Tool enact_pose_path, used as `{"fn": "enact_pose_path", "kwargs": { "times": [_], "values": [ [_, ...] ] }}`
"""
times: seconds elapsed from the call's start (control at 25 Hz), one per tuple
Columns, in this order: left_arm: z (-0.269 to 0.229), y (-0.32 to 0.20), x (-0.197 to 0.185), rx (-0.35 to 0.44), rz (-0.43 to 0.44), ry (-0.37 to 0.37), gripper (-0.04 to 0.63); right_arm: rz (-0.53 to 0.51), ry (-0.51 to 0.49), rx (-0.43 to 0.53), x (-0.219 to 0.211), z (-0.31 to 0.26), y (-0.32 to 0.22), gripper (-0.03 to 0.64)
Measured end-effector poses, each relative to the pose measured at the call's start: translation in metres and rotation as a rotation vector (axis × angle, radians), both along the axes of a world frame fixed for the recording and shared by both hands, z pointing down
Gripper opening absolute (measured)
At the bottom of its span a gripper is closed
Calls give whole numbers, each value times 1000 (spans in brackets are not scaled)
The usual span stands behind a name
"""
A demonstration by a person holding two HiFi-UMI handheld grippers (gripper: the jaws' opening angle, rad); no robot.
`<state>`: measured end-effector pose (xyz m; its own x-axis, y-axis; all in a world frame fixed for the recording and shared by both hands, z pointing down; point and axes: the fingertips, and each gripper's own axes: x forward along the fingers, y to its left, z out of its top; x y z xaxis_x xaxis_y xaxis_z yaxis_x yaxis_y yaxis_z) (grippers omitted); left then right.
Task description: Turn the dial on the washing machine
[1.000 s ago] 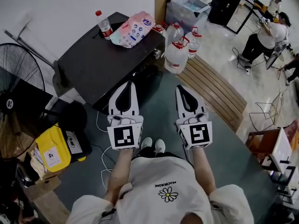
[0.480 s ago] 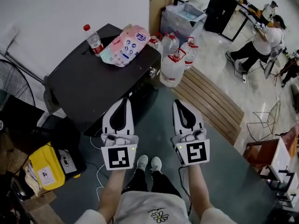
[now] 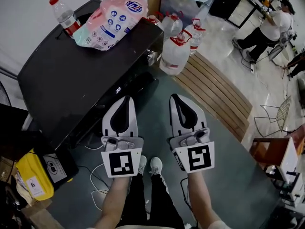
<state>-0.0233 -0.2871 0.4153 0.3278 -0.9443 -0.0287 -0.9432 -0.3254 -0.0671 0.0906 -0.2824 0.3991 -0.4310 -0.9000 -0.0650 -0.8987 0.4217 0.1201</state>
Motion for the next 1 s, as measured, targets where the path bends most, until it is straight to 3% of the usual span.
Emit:
{"fn": "enact_pose_path", "kwargs": {
  "times": [0.24,0.52,0.76,1.0],
  "values": [
    [43,-10,3,-33,15,-5,-2,-7,1,-4,-4,40,-21,3],
    [54,-21,-4,-36,12,-7,-2,-42,29,-2,-10,51,-49,3],
    [60,-28,-6,-54,9,9,-2,-119,223,-73,-10,74,-107,3],
    [67,-32,-11,-69,0,7,-2,-200,403,-14,-6,89,-159,3]
  ]
}}
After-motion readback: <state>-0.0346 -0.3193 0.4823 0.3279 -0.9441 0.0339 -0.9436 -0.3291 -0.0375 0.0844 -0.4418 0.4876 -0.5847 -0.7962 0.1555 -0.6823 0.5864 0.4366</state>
